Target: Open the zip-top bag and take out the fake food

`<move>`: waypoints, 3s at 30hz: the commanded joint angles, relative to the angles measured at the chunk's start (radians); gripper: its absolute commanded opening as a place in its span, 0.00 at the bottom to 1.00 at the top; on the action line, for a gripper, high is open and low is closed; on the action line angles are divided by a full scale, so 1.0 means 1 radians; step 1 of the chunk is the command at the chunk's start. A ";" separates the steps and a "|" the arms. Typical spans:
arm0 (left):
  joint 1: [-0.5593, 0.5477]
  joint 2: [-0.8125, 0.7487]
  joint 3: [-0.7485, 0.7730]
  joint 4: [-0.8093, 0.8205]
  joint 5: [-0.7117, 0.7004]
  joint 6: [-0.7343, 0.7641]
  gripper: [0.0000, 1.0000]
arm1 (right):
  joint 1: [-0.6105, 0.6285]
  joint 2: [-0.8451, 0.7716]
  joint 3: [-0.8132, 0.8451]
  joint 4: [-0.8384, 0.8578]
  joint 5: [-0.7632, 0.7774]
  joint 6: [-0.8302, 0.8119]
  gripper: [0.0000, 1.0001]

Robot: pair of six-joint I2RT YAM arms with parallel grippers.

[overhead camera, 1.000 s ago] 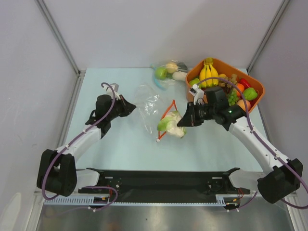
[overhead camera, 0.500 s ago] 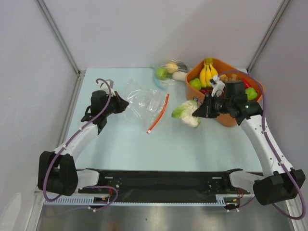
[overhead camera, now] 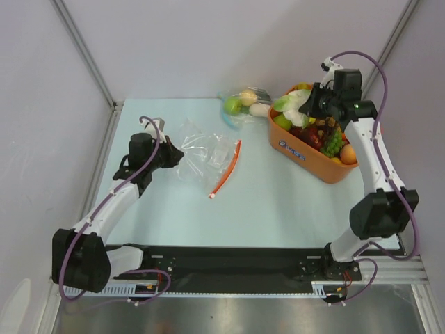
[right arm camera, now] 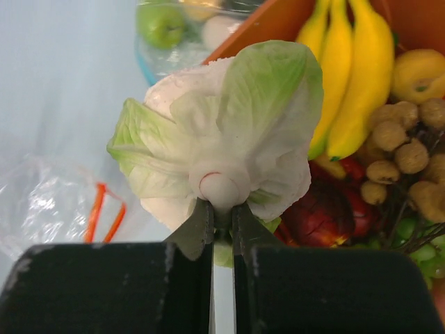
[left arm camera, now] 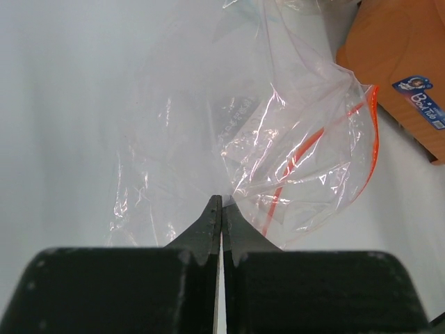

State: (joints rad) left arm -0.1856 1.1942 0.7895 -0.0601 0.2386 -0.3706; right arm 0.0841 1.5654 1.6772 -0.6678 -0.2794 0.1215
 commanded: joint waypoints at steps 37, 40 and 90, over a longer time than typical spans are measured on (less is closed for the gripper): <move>0.006 -0.016 0.031 -0.052 0.096 0.070 0.00 | -0.038 0.487 0.519 -0.061 0.247 -0.048 0.87; 0.006 -0.013 0.033 -0.060 0.087 0.070 0.00 | -0.038 0.427 0.489 -0.024 0.217 -0.040 0.86; 0.005 -0.300 0.263 -0.471 -0.321 0.262 0.91 | 0.031 -0.657 -0.534 0.039 0.200 0.056 0.88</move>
State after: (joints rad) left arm -0.1852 0.9024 1.0035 -0.5201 -0.0578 -0.1375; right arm 0.1104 0.9119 1.1164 -0.6437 -0.0906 0.1757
